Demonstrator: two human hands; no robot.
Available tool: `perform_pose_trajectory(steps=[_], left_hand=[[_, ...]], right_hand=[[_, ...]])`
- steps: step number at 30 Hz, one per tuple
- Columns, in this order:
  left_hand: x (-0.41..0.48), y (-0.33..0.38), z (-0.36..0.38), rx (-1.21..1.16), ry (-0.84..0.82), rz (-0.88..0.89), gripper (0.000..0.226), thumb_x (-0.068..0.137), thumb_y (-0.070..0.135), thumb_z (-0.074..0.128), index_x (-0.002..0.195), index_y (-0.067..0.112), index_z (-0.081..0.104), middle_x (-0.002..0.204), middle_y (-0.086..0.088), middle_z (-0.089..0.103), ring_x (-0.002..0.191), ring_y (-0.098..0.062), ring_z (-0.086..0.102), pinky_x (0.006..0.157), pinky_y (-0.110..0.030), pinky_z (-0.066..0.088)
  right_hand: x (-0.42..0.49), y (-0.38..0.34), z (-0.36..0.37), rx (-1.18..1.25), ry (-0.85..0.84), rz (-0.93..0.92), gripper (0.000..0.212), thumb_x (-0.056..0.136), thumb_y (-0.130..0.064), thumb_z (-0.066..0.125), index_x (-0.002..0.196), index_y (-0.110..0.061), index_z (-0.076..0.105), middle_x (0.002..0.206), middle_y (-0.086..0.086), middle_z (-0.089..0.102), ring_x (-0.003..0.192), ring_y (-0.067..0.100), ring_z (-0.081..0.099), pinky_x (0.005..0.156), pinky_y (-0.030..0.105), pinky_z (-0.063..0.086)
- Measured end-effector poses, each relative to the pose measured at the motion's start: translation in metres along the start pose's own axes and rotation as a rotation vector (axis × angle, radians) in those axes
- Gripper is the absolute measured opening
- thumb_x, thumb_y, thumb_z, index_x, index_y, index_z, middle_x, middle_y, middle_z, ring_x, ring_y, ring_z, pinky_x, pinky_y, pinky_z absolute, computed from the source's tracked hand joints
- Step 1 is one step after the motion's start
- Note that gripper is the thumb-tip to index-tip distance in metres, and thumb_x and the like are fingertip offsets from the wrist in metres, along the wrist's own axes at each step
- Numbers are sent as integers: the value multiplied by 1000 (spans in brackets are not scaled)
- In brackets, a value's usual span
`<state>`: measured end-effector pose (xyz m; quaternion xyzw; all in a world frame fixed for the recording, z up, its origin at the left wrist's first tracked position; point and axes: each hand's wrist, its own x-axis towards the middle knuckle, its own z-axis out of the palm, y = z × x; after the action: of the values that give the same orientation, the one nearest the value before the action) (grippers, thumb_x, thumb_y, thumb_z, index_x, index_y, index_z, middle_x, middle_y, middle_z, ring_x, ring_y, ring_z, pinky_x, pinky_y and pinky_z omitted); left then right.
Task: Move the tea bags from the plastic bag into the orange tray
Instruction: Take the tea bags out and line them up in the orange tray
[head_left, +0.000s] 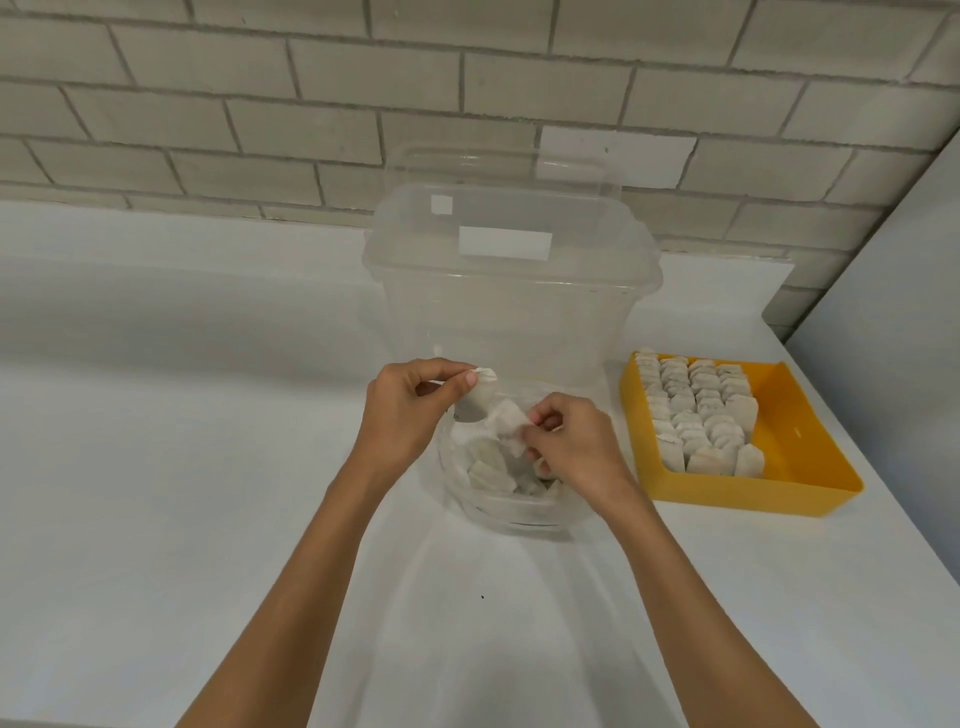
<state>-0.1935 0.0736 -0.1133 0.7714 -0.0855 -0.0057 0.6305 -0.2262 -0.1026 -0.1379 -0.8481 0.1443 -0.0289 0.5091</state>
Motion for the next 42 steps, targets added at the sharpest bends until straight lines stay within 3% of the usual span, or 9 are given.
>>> perform_pose_trajectory(steps=[4, 7, 13, 20, 26, 30, 34, 38, 42], left_hand=[[1, 16, 8, -28, -10, 5, 13, 87, 28, 68, 95, 25, 77, 92, 13, 74, 89, -14, 67, 84, -26, 50], [4, 30, 19, -47, -34, 17, 12, 87, 28, 68, 94, 26, 77, 91, 14, 74, 83, -8, 65, 79, -23, 48], [10, 54, 56, -69, -89, 37, 11, 87, 27, 68, 93, 25, 76, 91, 13, 74, 86, -15, 65, 77, -27, 51], [14, 76, 111, -67, -177, 61, 9, 87, 25, 67, 90, 24, 76, 87, 9, 74, 80, -15, 66, 68, -20, 51], [26, 99, 151, -64, -337, 184, 22, 87, 17, 68, 108, 22, 70, 74, -1, 67, 69, -8, 58, 66, -18, 47], [32, 111, 173, 43, -542, 292, 29, 87, 22, 68, 116, 26, 67, 82, -11, 69, 72, -15, 53, 76, -24, 44], [35, 116, 191, 30, -692, 285, 20, 87, 16, 67, 106, 12, 73, 97, -12, 72, 84, -32, 59, 81, -30, 47], [43, 114, 206, 70, -673, 251, 13, 85, 20, 69, 93, 12, 74, 90, -27, 64, 72, -21, 44, 69, -28, 38], [59, 114, 223, 267, -590, 279, 13, 84, 28, 71, 89, 16, 74, 76, -5, 64, 60, -2, 47, 66, -21, 39]], right_hand=[[-12, -12, -34, 564, -96, 64, 15, 84, 5, 66, 92, -6, 60, 66, 7, 68, 61, 18, 69, 55, 23, 55], [-13, -16, -59, 749, -176, 79, 26, 85, 9, 61, 105, -8, 62, 74, 8, 72, 69, 17, 70, 63, 23, 58], [-11, -20, -99, 921, -134, 113, 15, 90, -3, 58, 81, -11, 65, 73, 4, 71, 67, 19, 72, 60, 24, 59], [-7, -6, -147, 885, -105, 91, 9, 91, -11, 60, 83, -11, 66, 73, 4, 66, 57, 14, 60, 49, 22, 47], [-7, 10, -181, 927, -292, 144, 13, 80, -18, 60, 86, -9, 67, 68, 2, 54, 51, 11, 42, 45, 21, 37], [-3, 27, -201, 996, -450, 205, 15, 78, -26, 64, 81, -12, 65, 61, -2, 46, 50, 9, 38, 44, 19, 34], [4, 42, -216, 1123, -580, 253, 26, 64, -28, 82, 76, -11, 66, 59, -1, 46, 50, 9, 40, 44, 19, 38], [6, 44, -232, 791, -397, 247, 24, 94, -23, 50, 84, -12, 68, 71, 2, 59, 59, 12, 51, 57, 24, 46], [12, 41, -249, 326, 39, 4, 22, 96, -32, 53, 95, -23, 73, 83, -11, 70, 74, 1, 60, 67, 15, 45]])
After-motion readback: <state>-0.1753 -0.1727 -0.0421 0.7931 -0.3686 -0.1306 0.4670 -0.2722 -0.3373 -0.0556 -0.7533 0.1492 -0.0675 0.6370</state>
